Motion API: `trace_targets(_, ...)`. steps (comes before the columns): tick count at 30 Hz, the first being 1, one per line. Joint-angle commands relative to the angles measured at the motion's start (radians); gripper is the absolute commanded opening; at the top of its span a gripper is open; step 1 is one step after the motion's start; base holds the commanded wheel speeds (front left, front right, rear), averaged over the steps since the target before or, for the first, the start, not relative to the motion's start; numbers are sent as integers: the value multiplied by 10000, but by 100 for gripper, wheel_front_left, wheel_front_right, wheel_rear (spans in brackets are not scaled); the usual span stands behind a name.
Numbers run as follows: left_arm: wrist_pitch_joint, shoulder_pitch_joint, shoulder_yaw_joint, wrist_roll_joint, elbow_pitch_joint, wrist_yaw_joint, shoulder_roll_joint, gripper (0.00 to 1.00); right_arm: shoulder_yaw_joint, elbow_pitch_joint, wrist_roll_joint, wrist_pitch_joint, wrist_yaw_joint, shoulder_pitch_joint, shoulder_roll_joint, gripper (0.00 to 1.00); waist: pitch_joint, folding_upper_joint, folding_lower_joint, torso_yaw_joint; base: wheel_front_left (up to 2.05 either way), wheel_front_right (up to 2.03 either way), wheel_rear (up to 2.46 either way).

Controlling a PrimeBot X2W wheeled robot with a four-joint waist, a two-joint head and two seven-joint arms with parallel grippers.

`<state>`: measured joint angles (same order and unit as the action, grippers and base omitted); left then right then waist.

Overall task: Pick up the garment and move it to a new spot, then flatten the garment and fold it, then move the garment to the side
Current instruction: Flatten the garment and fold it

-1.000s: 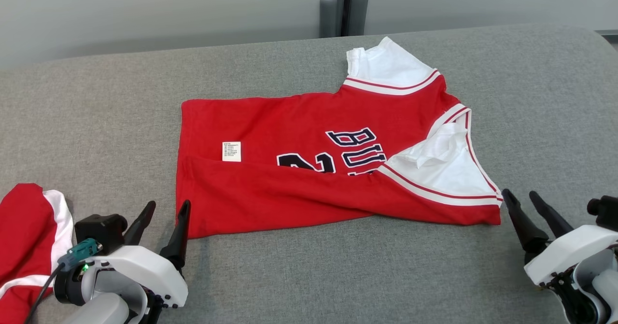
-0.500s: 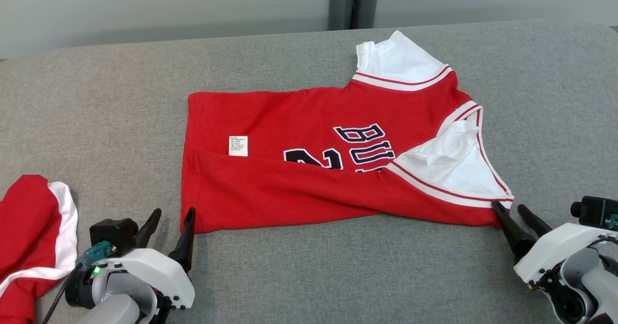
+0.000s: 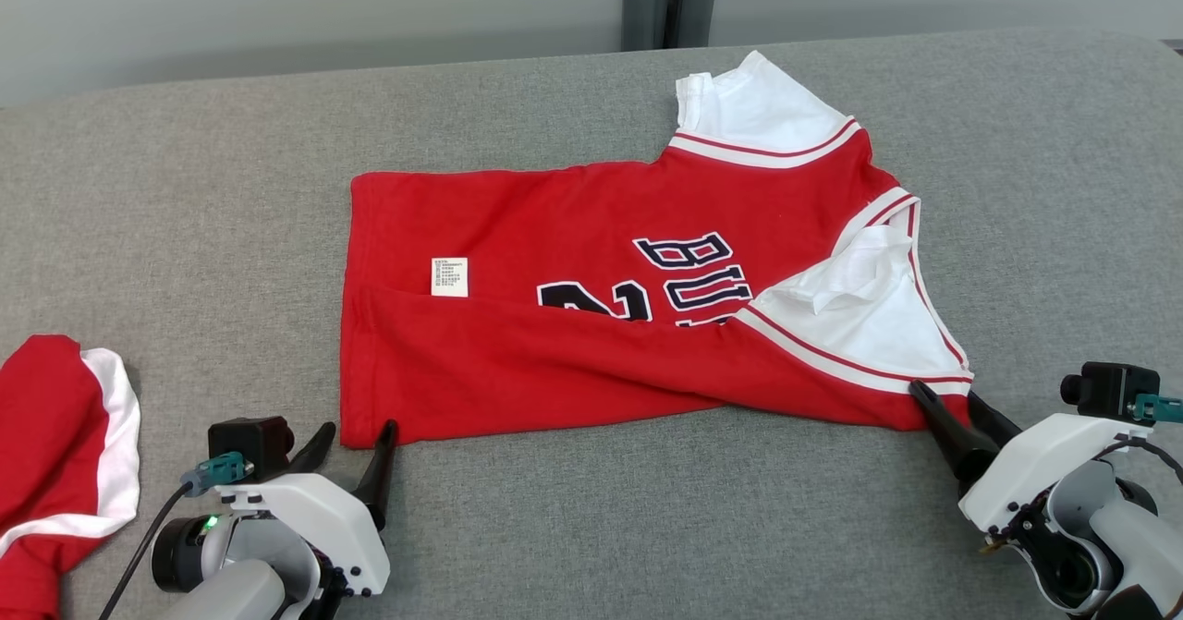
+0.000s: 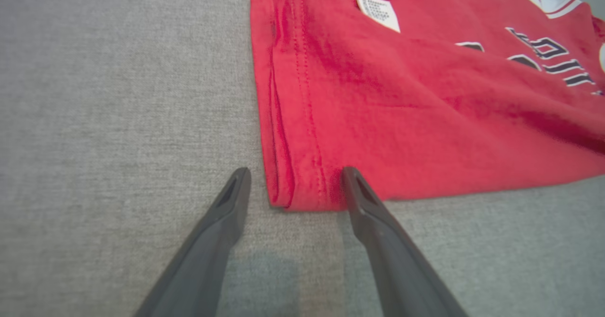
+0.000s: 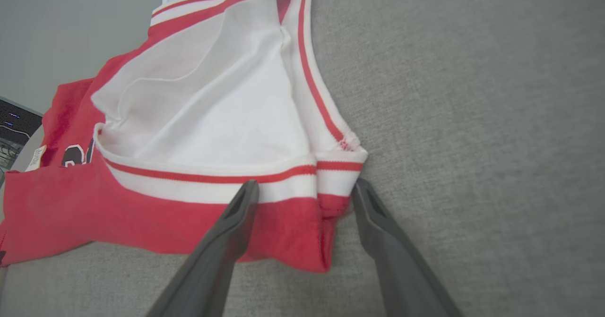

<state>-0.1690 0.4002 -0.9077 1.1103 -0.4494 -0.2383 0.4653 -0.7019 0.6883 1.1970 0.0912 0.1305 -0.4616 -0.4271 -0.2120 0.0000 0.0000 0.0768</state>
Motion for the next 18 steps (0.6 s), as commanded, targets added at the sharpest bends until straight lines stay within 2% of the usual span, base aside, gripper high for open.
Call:
trace_targets(1, 62, 125, -83, -8, -98, 90, -32, 85, -192, -44, 101, -158, 7, 122, 99, 100, -6, 0, 0, -9, 0, 0, 0)
trace_targets(2, 122, 147, -110, -9, -139, 115, -55, 42, -231, -85, 99, -160, 7, 109, 77, 48, -10, 0, 0, -15, 0, 0, 0)
trace_targets(3, 145, 150, -119, -6, -175, 141, -81, 4, -268, -125, 85, -137, 7, 82, 55, 36, -14, 0, 0, -22, 0, 0, 0)
trace_targets(4, 150, 156, -124, -5, -207, 174, -98, 0, -299, -164, 108, -91, 7, 49, 32, 17, -17, 0, 0, -30, 0, 0, 0)
trace_targets(5, 139, 175, -123, -4, -229, 199, -106, 0, -325, -202, 123, -39, 7, 16, -8, 0, -13, 0, 0, -41, 0, 0, 0)
trace_targets(13, -25, 141, -62, -33, -103, 327, 86, 0, -322, -668, 570, 168, 5, -78, -487, 0, 243, 0, 0, -138, 0, 0, 0)
trace_targets(18, 33, -123, -164, -102, 396, 262, 422, 0, -328, -931, 996, -101, 5, -45, -830, 0, 480, 0, 0, -199, 0, 0, 0)
